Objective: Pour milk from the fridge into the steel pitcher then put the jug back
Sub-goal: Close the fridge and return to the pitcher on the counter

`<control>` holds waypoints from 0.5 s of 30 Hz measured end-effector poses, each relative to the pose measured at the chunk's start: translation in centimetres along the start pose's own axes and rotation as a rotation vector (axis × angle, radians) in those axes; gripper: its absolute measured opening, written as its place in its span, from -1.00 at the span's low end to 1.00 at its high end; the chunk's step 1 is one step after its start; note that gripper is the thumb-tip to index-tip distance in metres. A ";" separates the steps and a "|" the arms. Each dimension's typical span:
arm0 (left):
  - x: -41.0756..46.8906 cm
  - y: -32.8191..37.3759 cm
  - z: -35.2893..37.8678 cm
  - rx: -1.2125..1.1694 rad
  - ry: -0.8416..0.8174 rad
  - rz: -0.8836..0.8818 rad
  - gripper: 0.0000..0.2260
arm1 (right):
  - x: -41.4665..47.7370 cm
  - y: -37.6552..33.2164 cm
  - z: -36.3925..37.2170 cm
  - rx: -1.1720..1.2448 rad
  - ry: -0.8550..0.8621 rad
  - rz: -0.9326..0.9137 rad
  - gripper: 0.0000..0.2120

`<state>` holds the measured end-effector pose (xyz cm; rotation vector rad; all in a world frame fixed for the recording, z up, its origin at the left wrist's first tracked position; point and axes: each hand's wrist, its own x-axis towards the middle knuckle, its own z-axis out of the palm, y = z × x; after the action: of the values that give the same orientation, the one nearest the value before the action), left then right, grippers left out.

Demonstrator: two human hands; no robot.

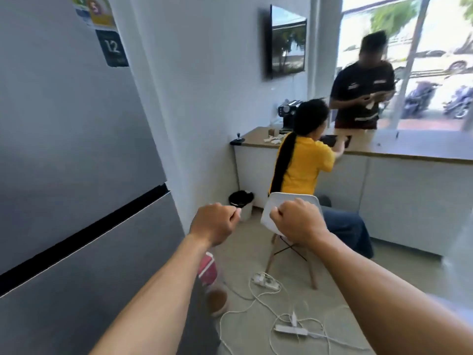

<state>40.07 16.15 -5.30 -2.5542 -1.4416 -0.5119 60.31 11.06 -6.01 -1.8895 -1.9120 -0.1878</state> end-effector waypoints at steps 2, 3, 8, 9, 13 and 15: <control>2.5 6.5 1.4 -0.018 0.007 0.121 -0.60 | -2.8 5.9 -2.6 -0.054 0.018 0.113 -0.68; 3.5 10.5 2.2 -0.030 0.004 0.187 -0.60 | -4.5 9.4 -4.1 -0.062 0.037 0.198 -0.68; 6.7 27.5 5.7 -0.058 -0.009 0.515 -0.59 | -13.2 23.1 -10.0 -0.104 0.070 0.493 -0.63; 7.1 30.5 6.3 -0.056 -0.015 0.555 -0.59 | -15.1 25.2 -11.0 -0.109 0.080 0.526 -0.62; 7.3 44.0 8.2 -0.108 -0.057 0.714 -0.60 | -24.5 33.9 -15.4 -0.217 0.126 0.742 -0.58; 6.6 49.6 8.7 -0.160 -0.069 0.789 -0.64 | -29.0 37.0 -17.2 -0.236 0.152 0.829 -0.56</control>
<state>87.39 -1.74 -9.68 -2.9799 -0.3175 -0.4092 99.13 -20.29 -9.99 -2.5637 -0.9175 -0.2852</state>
